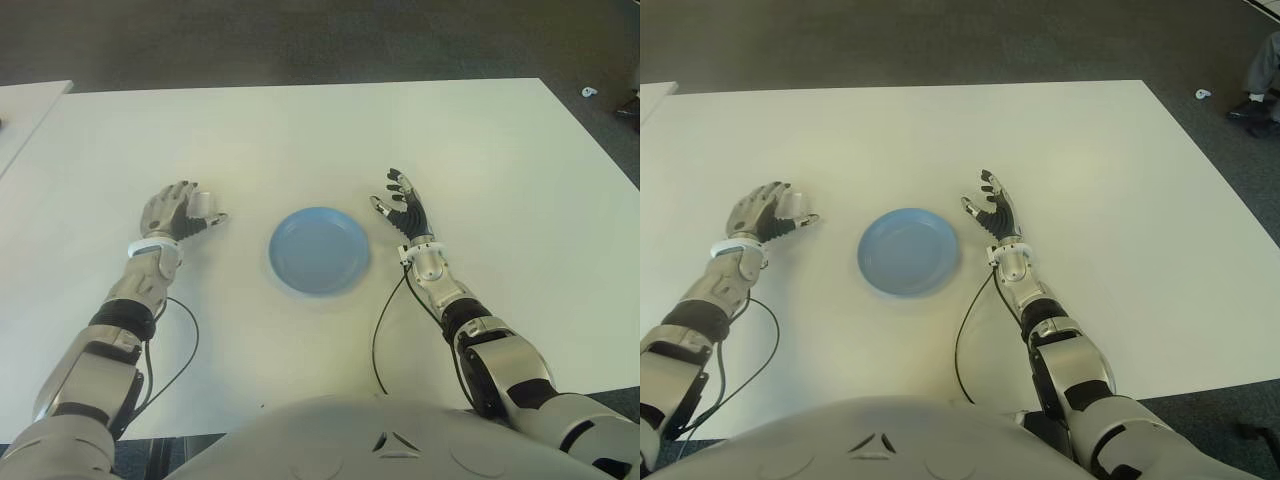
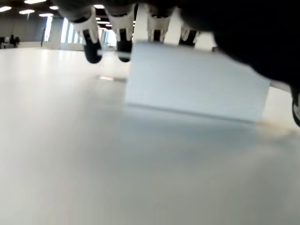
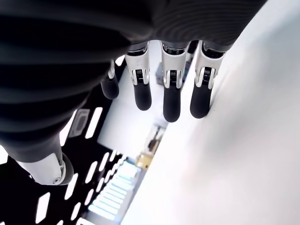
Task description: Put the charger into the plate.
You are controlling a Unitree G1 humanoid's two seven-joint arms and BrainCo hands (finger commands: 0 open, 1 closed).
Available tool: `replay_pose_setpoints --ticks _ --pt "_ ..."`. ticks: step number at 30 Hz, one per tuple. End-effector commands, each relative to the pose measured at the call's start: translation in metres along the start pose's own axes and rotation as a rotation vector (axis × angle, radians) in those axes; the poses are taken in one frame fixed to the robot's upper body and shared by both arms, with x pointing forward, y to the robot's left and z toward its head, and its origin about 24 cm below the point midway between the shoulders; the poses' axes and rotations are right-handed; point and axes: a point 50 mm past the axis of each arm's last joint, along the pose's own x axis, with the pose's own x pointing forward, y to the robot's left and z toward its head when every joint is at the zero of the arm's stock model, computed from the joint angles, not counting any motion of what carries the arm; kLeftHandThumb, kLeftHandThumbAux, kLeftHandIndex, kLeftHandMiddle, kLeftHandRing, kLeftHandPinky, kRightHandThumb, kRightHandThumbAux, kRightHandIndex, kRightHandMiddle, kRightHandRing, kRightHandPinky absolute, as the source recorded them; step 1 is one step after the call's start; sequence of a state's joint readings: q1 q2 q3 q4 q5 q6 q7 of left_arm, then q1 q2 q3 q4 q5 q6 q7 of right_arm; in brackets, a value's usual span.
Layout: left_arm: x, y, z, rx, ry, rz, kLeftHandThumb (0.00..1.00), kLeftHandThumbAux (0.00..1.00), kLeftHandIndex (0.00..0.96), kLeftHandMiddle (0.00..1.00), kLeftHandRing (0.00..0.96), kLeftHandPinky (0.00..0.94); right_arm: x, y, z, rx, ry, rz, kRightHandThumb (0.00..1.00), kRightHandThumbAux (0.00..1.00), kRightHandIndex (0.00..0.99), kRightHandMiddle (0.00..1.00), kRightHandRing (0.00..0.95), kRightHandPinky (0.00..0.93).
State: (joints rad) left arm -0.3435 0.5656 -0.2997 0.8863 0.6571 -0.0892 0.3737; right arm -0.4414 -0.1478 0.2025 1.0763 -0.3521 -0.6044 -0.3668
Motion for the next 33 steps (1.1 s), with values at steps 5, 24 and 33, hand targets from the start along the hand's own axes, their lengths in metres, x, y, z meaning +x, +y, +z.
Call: replay_pose_setpoints --ticks 5,24,33 --pt "0.004 -0.009 0.004 -0.016 -0.003 -0.03 0.219 0.288 0.0 0.0 0.026 0.156 -0.048 0.027 -0.046 -0.063 0.226 0.129 0.275 0.545 0.078 0.15 0.183 0.239" --pt "0.002 -0.023 0.004 -0.002 -0.001 -0.096 0.239 0.277 0.0 0.0 0.04 0.163 -0.05 0.027 -0.046 -0.047 0.229 0.133 0.275 0.544 0.078 0.158 0.192 0.247" --pt "0.0 -0.026 0.002 0.008 0.005 -0.096 0.224 0.283 0.0 0.0 0.056 0.189 -0.05 0.026 -0.046 -0.033 0.227 0.133 0.266 0.546 0.078 0.162 0.201 0.266"
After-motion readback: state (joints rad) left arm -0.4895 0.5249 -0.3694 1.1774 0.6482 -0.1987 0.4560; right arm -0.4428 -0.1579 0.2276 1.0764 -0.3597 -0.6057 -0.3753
